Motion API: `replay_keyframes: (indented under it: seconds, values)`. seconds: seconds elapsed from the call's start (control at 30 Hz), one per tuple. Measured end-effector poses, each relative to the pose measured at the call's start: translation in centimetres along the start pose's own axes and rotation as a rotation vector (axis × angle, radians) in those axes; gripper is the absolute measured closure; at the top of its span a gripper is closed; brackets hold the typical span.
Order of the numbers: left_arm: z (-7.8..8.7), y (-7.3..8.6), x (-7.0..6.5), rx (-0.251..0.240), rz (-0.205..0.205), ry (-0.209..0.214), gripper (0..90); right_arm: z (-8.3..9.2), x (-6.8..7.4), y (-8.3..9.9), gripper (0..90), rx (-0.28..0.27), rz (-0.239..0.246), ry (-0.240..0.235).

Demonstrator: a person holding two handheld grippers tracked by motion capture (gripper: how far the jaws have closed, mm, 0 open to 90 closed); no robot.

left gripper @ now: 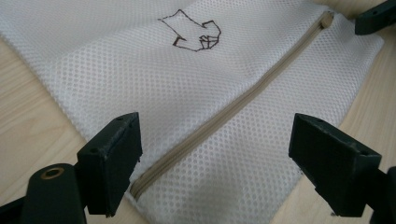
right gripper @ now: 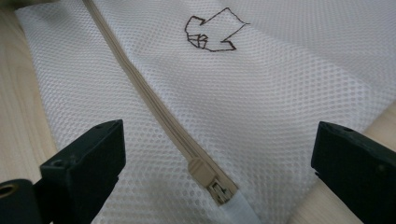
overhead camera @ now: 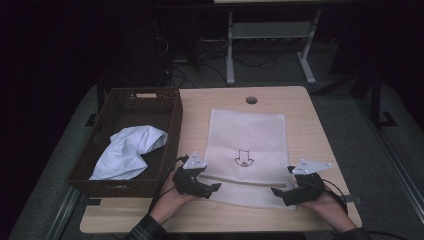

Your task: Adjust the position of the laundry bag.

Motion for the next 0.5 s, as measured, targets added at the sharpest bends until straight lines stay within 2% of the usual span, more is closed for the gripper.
replay_keyframes:
  seconds: [0.3,0.5]
  values:
    - [0.7,0.8,0.1,0.003,0.007,-0.007,16.8,1.3,-0.9,0.5,2.3,0.008,-0.003,0.006]
    - [0.8,1.1,0.0,0.013,-0.009,-0.004,16.9,2.0,-1.5,1.6,4.3,0.051,0.011,0.010]
Point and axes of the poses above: each handheld gripper's, and its own axes: z roughly backward along the jaws, y roughly out of its underside, x roughly to its left, the point moved 7 cm from there along -z, roughly forward along the jaws, and after that the axes turned 1 degree about -x, right-handed, at the moved point
